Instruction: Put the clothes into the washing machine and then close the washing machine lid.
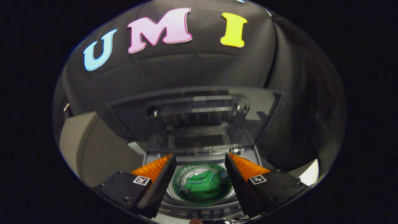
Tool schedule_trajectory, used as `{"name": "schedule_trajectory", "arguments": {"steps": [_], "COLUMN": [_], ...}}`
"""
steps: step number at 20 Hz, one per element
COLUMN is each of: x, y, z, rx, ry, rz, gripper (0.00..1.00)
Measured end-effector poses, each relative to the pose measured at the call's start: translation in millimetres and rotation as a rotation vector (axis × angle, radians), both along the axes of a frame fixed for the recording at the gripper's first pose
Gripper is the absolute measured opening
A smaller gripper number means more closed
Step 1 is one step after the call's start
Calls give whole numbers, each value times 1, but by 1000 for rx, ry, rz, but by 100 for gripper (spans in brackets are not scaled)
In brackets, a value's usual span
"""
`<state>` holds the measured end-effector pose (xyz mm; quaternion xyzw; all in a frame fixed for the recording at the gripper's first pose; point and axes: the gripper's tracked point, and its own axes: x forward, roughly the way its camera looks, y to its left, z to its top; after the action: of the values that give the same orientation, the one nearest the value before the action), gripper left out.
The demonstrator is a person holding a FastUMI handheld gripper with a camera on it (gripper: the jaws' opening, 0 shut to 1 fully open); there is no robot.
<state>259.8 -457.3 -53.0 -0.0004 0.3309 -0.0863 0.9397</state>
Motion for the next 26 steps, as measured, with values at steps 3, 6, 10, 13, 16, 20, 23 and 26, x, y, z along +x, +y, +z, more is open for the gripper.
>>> {"name": "schedule_trajectory", "arguments": {"steps": [3, 6, 10, 13, 16, 20, 23, 26], "x": [19, 42, 71, 95, 118, 133, 132, 125], "y": [-1, -3, -5, -3, -3, -9, -12, -12], "z": [46, 72, 85, 86, 77, 51, 36, 39], "rx": [-10, -22, -35, -18, -14, -12, -38, -36], "ry": [-74, -111, -120, -129, -113, -56, -32, -39], "rz": [-1, 2, 13, 10, 14, 11, 22, 23], "gripper": [99, 99, 99, 99, 99, 99, 99, 99]}}
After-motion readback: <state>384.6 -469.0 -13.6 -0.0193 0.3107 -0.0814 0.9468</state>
